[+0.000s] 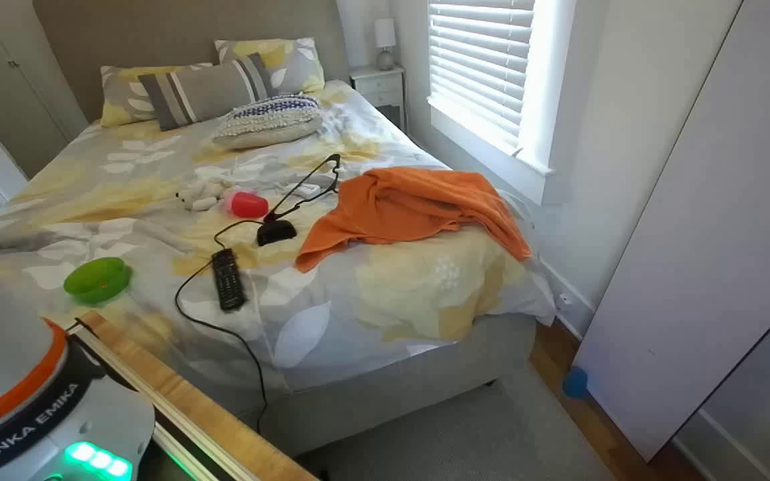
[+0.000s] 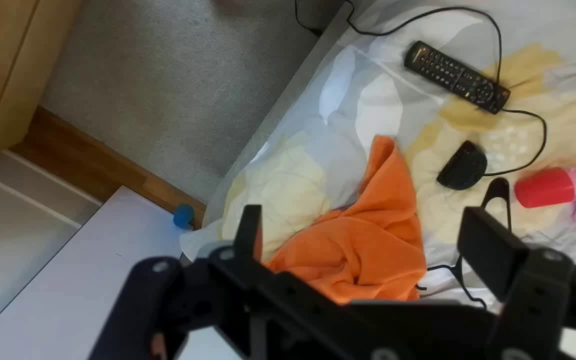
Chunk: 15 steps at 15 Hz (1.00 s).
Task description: Press a button on the bedside alarm clock radio that is on the bed
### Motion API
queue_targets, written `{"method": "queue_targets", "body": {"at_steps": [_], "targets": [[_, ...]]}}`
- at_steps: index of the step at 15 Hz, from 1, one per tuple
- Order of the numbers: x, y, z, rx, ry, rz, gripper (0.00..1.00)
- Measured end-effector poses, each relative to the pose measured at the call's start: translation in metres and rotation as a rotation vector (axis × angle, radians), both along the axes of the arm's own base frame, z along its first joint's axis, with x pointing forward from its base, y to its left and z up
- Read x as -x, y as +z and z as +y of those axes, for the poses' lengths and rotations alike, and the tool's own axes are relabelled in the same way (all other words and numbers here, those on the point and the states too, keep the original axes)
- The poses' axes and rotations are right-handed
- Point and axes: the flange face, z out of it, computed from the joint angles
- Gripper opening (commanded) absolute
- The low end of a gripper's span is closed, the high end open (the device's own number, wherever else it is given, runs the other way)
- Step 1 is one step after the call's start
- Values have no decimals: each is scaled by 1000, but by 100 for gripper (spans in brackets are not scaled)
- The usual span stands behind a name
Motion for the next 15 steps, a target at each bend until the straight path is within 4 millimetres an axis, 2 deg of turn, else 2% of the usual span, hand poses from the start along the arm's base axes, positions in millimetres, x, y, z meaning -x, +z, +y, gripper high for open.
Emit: {"method": "queue_targets", "body": {"at_steps": [10,12,15], "targets": [[0,0,1,-3,4,0,100],[-1,-2,16,-42,67,1,100],[0,-7,63,-118,212,8,100]]}}
